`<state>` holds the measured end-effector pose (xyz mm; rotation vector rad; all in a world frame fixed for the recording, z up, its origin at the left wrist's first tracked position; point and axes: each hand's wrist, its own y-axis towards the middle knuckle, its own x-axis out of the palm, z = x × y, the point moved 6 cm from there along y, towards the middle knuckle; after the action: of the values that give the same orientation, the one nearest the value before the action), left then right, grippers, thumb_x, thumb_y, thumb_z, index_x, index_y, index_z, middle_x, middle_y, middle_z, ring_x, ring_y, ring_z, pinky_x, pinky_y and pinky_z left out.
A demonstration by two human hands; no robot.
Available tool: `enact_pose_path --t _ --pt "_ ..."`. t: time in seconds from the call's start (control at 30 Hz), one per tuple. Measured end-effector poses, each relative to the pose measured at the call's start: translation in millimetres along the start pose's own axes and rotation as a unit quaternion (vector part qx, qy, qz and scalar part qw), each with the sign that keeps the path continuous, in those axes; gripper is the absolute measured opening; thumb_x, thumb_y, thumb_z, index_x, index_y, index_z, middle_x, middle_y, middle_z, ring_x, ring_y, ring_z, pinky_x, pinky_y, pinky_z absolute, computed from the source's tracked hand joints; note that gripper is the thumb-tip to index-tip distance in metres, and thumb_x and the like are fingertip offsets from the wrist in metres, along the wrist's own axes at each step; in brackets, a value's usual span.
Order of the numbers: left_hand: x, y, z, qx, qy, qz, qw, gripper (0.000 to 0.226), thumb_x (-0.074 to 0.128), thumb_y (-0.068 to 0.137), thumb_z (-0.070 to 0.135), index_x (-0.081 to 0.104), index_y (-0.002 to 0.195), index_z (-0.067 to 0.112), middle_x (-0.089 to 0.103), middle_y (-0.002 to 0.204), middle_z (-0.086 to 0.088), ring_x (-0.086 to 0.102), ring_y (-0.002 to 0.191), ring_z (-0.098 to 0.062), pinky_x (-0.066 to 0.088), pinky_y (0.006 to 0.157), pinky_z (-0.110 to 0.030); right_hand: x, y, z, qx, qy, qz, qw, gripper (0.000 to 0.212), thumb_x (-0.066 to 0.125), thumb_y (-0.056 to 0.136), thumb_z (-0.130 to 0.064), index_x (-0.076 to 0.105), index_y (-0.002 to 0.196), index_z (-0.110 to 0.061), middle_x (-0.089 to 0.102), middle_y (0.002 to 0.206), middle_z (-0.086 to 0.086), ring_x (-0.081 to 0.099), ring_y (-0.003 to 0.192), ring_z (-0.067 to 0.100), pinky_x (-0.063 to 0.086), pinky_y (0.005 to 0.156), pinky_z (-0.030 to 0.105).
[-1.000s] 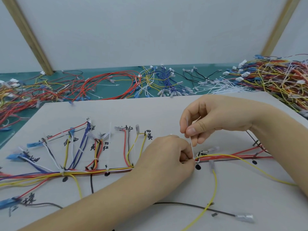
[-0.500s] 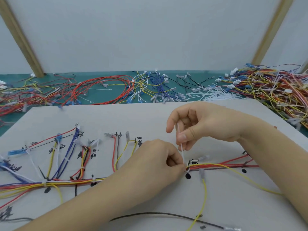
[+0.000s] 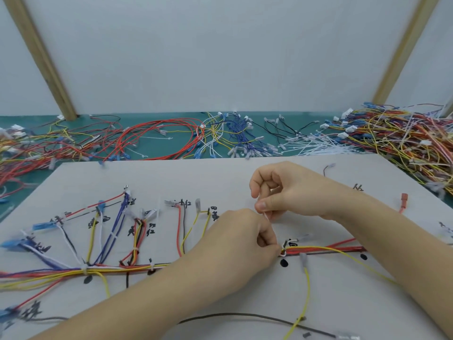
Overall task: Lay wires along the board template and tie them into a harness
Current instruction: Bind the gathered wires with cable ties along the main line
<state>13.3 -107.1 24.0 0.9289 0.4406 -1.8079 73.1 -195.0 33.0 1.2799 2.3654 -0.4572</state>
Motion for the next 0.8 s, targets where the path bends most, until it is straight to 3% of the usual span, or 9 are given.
enact_pose_path --t 0.13,0.23,0.3,0.37,0.47,0.53,0.6,0.67,0.8 --pt "-1.2 -3.5 5.2 0.018 0.061 0.028 0.998 0.013 0.055 0.086 0.027 0.065 0.08 0.021 0.051 0.062 0.01 0.044 0.059 -0.002 0.034 0.055 -0.012 3.1 3.4 1.7 0.001 -0.048 0.013 0.999 0.026 0.063 0.079 0.009 0.056 0.075 -0.016 0.059 0.057 -0.002 0.056 0.046 0.007 0.046 0.048 0.016" --pt "5.2 -7.3 7.4 0.027 0.116 0.047 0.992 0.016 0.046 0.091 0.029 0.06 0.092 0.02 0.059 0.092 0.003 0.051 0.084 -0.014 0.04 0.073 -0.026 6.2 6.5 0.9 0.009 -0.061 -0.004 0.998 0.022 0.065 0.08 0.004 0.057 0.084 -0.016 0.062 0.064 0.004 0.055 0.05 0.011 0.048 0.051 0.02" --pt "8.7 -10.3 6.6 0.028 0.129 0.049 0.99 0.014 0.042 0.093 0.032 0.052 0.097 0.022 0.055 0.097 0.004 0.05 0.095 -0.017 0.039 0.078 -0.03 4.7 7.6 1.7 0.032 -0.047 -0.024 0.998 0.02 0.064 0.083 -0.002 0.058 0.093 -0.018 0.063 0.07 0.007 0.055 0.052 0.013 0.048 0.052 0.02" --pt "4.4 -11.0 2.0 0.02 0.071 0.053 0.996 0.012 0.045 0.092 0.033 0.047 0.102 0.027 0.052 0.084 0.01 0.049 0.088 -0.012 0.036 0.071 -0.027 -8.1 9.3 2.4 0.055 -0.054 -0.02 0.997 0.015 0.061 0.086 -0.011 0.059 0.096 -0.022 0.065 0.074 0.002 0.058 0.055 0.01 0.048 0.052 0.017" --pt "-5.5 -11.5 -8.3 -0.028 -0.124 0.059 0.99 0.012 0.048 0.089 0.029 0.046 0.099 0.036 0.053 0.065 0.017 0.047 0.064 0.001 0.035 0.056 -0.013 -60.7 18.6 2.6 0.065 -0.104 0.087 0.989 0.012 0.058 0.088 -0.013 0.063 0.088 -0.024 0.067 0.076 -0.005 0.062 0.055 0.008 0.052 0.052 0.018" --pt "-9.3 -10.0 -8.7 -0.038 -0.231 0.074 0.969 0.015 0.048 0.088 0.021 0.05 0.093 0.036 0.052 0.061 0.019 0.045 0.056 0.003 0.035 0.052 -0.009 -108.3 27.9 5.8 0.067 -0.255 0.182 0.947 0.018 0.057 0.087 -0.007 0.064 0.081 -0.021 0.067 0.082 -0.001 0.061 0.056 0.011 0.05 0.053 0.019" --pt "-12.7 -9.1 -7.2 -0.041 -0.315 0.093 0.944 0.022 0.047 0.087 0.015 0.054 0.09 0.035 0.051 0.06 0.015 0.045 0.055 0.0 0.036 0.05 -0.012 -146.8 36.4 21.9 0.109 -0.408 0.229 0.877 0.022 0.052 0.088 -0.001 0.068 0.089 -0.017 0.067 0.097 0.006 0.058 0.071 0.017 0.044 0.064 0.023" --pt "-17.9 -9.2 -7.8 -0.046 -0.362 0.109 0.925 0.022 0.048 0.086 0.014 0.058 0.089 0.033 0.054 0.059 0.013 0.046 0.054 -0.002 0.036 0.051 -0.013 -168.0 43.4 50.0 0.162 -0.474 0.218 0.838 0.03 0.048 0.089 0.004 0.067 0.103 -0.014 0.063 0.113 0.01 0.058 0.092 0.023 0.046 0.08 0.029" --pt "-24.5 -12.4 -11.7 -0.051 -0.425 0.115 0.896 0.026 0.046 0.066 0.023 0.062 0.087 0.027 0.057 0.057 0.011 0.047 0.05 -0.002 0.036 0.048 -0.011 -166.3 53.5 88.7 0.205 -0.498 0.146 0.83 0.04 0.05 0.09 0.002 0.057 0.123 -0.02 0.053 0.133 0.011 0.051 0.118 0.026 0.041 0.098 0.033"
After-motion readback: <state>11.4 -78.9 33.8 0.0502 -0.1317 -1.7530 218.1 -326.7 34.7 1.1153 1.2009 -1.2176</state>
